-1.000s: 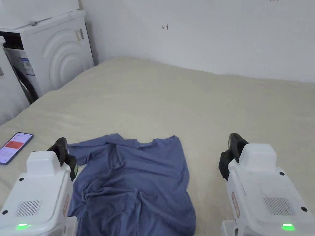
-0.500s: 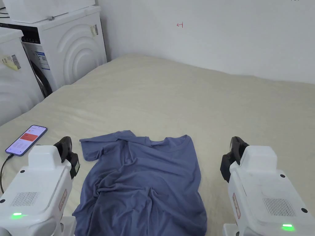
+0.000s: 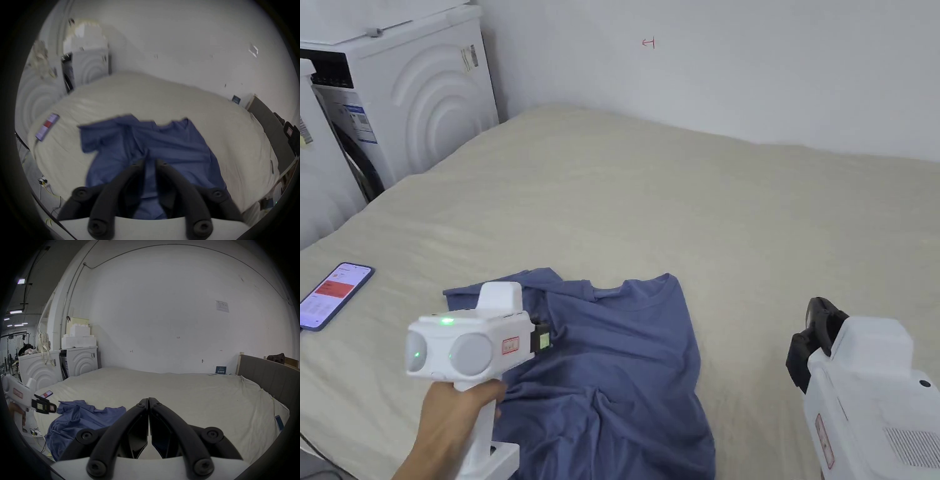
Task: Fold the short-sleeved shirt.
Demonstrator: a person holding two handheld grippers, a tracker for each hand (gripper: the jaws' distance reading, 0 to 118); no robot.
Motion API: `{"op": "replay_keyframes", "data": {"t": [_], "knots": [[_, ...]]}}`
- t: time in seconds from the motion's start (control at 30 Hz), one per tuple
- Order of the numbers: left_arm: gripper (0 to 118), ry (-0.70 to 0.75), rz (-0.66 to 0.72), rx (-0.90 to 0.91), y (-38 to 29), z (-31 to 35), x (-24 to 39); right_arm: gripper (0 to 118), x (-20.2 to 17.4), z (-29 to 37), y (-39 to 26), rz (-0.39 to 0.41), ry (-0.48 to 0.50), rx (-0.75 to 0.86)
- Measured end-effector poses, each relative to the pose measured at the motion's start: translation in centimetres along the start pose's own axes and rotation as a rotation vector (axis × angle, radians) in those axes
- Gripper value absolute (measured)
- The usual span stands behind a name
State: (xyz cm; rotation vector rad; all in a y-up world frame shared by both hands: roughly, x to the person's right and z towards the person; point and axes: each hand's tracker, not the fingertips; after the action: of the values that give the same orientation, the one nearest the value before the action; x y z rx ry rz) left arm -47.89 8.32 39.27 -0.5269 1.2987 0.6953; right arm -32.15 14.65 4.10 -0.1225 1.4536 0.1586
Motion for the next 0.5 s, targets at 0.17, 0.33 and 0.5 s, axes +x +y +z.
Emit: {"op": "replay_keyframes", "data": {"t": [0.17,0.33,0.5], "knots": [[105,0.045,0.019,-0.182,0.1,-5.3,1.0,0,1.7,0.3,-0.7,-0.021,-0.031,-0.023],[107,0.080,-0.049,-0.286,-0.5,-8.1,1.9,0,2.9,0.2,-1.5,-0.023,-0.055,-0.054],[92,0.112,-0.085,-0.367,-0.9,-11.3,0.8,0,3.6,0.1,-1.9,-0.026,-0.066,-0.070]]}}
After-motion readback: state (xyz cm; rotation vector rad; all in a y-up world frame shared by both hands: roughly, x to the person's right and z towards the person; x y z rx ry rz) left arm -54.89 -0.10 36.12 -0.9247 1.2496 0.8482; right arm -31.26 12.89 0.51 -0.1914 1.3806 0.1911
